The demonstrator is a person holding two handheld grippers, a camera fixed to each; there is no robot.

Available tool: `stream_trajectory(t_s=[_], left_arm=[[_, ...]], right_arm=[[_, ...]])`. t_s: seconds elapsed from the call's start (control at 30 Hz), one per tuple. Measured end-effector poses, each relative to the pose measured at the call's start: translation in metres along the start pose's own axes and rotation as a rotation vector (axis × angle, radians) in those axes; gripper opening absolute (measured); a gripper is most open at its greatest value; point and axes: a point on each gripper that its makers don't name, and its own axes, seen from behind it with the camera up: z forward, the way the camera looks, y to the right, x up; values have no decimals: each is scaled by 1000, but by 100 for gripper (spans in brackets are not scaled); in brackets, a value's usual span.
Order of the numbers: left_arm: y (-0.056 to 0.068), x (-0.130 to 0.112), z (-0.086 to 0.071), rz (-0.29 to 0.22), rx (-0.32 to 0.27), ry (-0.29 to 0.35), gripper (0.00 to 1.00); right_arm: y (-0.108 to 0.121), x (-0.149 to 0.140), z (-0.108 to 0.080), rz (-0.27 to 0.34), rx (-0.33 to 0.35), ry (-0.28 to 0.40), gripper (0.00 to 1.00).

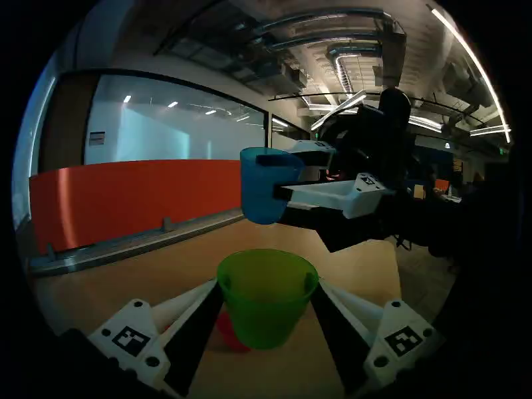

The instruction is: Pour water

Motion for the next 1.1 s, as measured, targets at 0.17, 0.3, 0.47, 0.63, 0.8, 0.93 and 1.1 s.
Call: stream_trajectory(t_s=[0.17, 0.3, 0.47, 0.63, 0.8, 0.93, 1.1], left_arm=[[1, 1, -1, 3, -3, 1, 87], [2, 0, -2, 2, -1, 3, 87], [3, 0, -3, 1, -4, 4, 87], [3, 2, -3, 1, -6, 8, 87], [4, 2, -2, -1, -11, 11, 87], [3, 1, -1, 0, -11, 10, 87], [4, 1, 0, -1, -15, 10, 87]], right_arm=[[3, 6, 3, -71, 0, 4, 90], [5, 16, 4, -128, -5, 17, 90], [10, 25, 6, -195, -12, 27, 90], [14, 30, 8, -254, -17, 28, 90], [17, 34, 10, -302, -18, 30, 90], [17, 37, 12, -343, -12, 31, 90], [19, 40, 15, -401, -9, 29, 90]])
